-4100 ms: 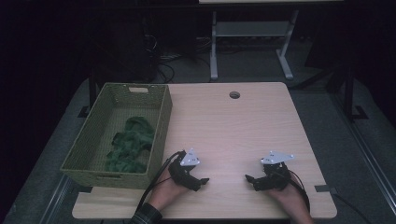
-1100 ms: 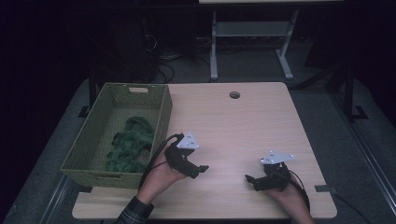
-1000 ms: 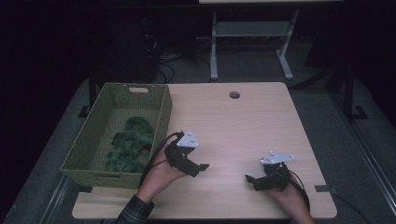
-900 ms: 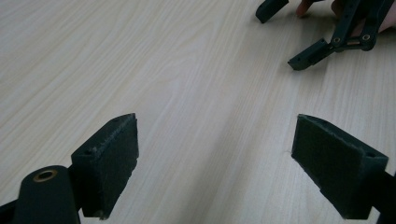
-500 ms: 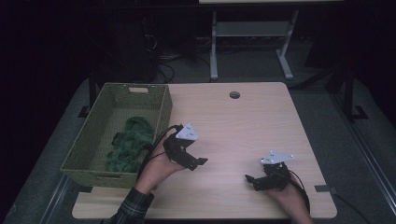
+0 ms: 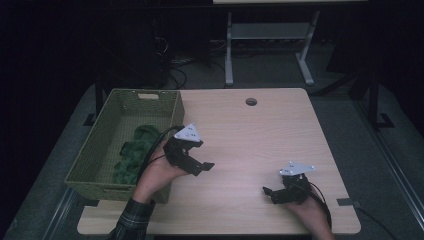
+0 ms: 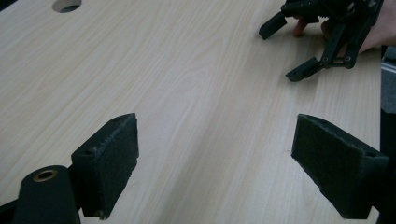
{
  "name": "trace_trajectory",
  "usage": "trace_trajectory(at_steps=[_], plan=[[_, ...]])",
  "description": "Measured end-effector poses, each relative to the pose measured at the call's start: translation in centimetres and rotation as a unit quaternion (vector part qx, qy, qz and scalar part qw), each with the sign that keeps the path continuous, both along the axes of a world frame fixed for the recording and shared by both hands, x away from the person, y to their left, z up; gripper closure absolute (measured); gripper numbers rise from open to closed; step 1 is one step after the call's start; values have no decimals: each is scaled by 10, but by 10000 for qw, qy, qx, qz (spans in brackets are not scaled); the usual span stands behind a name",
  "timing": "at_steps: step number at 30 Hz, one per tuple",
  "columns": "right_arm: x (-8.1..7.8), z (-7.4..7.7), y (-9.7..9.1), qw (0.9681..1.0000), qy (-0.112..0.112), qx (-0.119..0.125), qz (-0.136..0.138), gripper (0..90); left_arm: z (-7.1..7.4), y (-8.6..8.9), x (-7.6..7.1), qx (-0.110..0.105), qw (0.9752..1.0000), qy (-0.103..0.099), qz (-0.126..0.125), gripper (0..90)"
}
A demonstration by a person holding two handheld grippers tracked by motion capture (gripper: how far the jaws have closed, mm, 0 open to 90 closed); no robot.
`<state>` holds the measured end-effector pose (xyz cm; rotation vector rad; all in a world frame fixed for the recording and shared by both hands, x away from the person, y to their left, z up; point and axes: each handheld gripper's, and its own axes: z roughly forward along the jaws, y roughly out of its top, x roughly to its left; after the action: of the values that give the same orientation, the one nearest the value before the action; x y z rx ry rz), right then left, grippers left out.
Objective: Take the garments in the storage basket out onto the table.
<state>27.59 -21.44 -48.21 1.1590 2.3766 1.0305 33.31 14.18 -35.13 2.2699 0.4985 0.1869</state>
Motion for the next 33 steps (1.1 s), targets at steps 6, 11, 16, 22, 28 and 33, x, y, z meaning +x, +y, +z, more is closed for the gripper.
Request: trace_trajectory(at_steps=[6,11,16,22,28,33], plan=[[0,0,1,10000,2,-8,-26,72,6,16,2,-75,9998,-7,161,164],[0,0,0,10000,-5,-18,-22,72,9,24,3,-132,9995,-27,292,166],[0,0,1,10000,-3,-11,-29,72,10,31,4,-52,9990,-72,437,167],[0,0,0,10000,-6,-17,-22,72,11,38,5,25,9986,-94,512,167],[0,0,0,10000,-6,-17,-22,72,15,51,5,16,9974,-120,714,168],[0,0,0,10000,-5,-16,-22,72,18,62,5,41,9964,-166,828,195]])
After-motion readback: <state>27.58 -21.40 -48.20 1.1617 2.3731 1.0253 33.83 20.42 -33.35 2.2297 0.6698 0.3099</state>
